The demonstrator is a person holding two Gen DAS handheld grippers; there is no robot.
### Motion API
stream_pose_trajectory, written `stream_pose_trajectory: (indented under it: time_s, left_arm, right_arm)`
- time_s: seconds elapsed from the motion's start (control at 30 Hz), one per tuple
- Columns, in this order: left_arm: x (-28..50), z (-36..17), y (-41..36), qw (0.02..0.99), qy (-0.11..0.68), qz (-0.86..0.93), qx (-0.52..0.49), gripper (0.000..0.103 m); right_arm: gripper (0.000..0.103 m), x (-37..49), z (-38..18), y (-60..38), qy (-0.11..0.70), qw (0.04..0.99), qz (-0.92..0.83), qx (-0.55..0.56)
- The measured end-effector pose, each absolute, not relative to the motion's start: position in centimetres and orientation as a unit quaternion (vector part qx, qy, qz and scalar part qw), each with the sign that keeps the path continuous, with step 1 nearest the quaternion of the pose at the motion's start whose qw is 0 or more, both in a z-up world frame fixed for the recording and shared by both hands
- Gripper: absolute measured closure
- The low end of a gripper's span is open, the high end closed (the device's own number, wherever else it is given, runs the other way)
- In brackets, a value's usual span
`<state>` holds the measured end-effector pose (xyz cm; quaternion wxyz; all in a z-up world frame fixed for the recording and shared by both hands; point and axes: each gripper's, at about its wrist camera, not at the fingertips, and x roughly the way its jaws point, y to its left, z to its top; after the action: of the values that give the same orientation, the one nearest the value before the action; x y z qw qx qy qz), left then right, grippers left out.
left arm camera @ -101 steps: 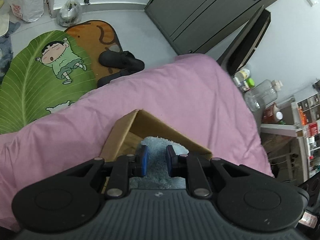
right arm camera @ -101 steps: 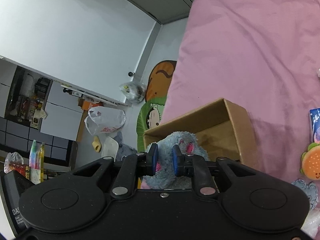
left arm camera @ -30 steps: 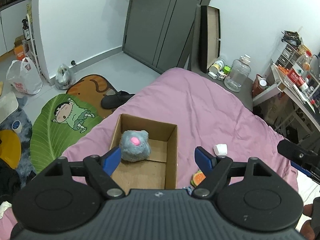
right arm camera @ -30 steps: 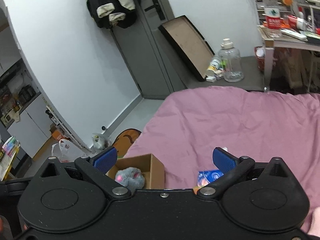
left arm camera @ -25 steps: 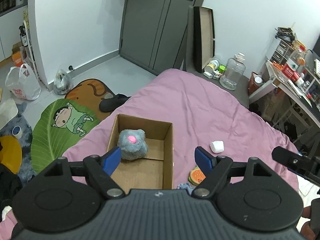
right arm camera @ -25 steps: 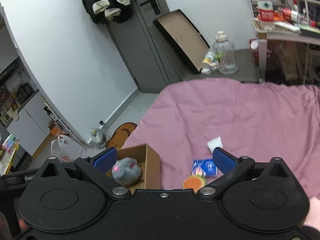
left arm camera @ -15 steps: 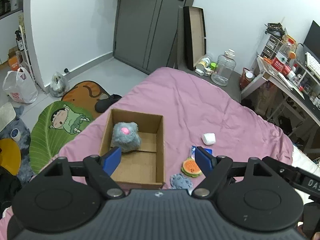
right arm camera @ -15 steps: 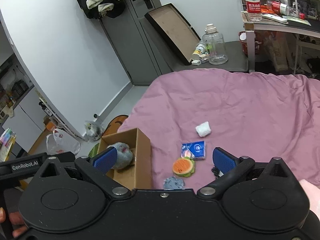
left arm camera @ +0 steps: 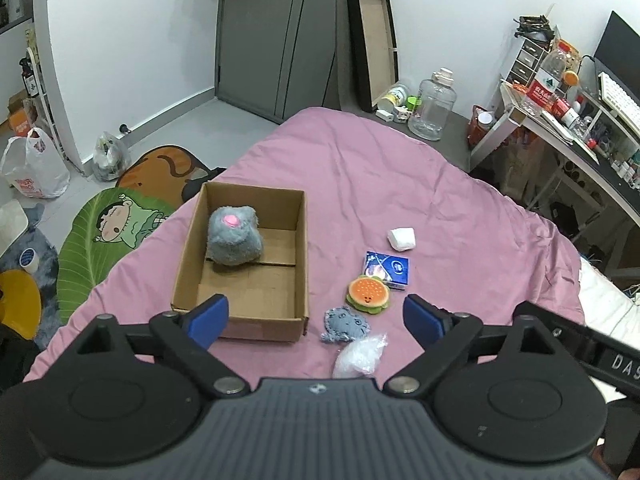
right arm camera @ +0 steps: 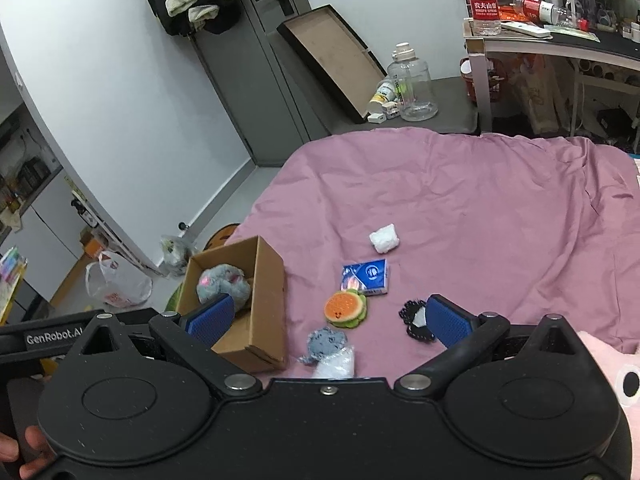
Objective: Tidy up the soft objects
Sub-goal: 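Withdraw both tools from the box and move toward the remaining plushes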
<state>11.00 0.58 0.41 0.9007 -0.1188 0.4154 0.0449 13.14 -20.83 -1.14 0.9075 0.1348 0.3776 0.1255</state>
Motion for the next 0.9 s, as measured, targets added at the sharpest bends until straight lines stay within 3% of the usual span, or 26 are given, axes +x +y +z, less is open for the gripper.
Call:
stream_pose_trajectory:
  time_s: [0.9]
  left_arm:
    - [12.4, -2.6, -1.6, 0.884, 0.445, 0.072, -0.122, 0.000]
  right_arm:
    - [0.000, 14.6, -4.4, -24.3, 0.428, 0.887, 0.124, 0.122]
